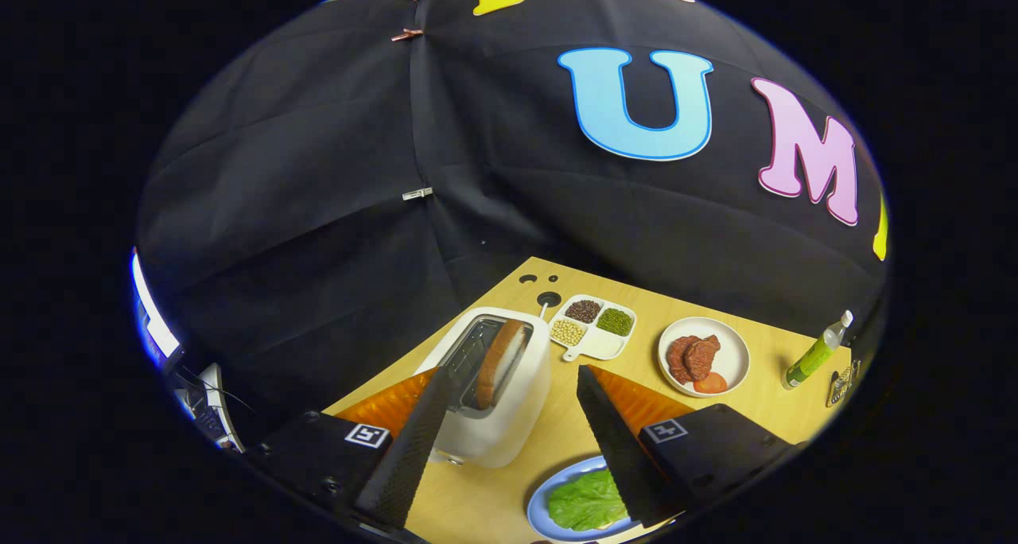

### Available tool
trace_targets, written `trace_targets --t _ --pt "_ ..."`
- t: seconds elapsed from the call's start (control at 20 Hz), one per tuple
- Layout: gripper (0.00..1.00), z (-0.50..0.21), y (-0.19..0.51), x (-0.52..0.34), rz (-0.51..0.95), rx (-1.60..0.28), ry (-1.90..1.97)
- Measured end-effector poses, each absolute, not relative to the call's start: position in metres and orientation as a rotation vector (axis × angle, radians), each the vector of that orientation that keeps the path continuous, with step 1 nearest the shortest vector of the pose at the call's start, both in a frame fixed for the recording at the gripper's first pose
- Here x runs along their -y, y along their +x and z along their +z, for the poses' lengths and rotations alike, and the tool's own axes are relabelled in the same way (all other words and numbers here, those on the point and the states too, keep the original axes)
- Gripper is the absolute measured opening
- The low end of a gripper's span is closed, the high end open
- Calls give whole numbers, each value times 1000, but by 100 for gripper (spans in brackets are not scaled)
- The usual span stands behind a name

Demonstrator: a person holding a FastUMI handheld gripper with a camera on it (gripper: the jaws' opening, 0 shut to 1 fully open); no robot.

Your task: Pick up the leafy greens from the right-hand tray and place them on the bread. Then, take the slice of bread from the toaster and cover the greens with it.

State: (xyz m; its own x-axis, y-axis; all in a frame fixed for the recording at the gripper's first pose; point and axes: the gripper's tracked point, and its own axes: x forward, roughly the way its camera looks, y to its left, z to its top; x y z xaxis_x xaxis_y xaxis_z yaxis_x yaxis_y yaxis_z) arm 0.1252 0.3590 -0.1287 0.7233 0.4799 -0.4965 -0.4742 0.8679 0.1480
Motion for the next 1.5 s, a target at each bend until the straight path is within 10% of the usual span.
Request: trace_targets --t 0.95,1.15,1.5 --pt "96 -210 183 -404 380 -661 12" --pt "52 -208 188 -403 369 -656 21" --pt "17 -210 183 -418 401 -708 39"
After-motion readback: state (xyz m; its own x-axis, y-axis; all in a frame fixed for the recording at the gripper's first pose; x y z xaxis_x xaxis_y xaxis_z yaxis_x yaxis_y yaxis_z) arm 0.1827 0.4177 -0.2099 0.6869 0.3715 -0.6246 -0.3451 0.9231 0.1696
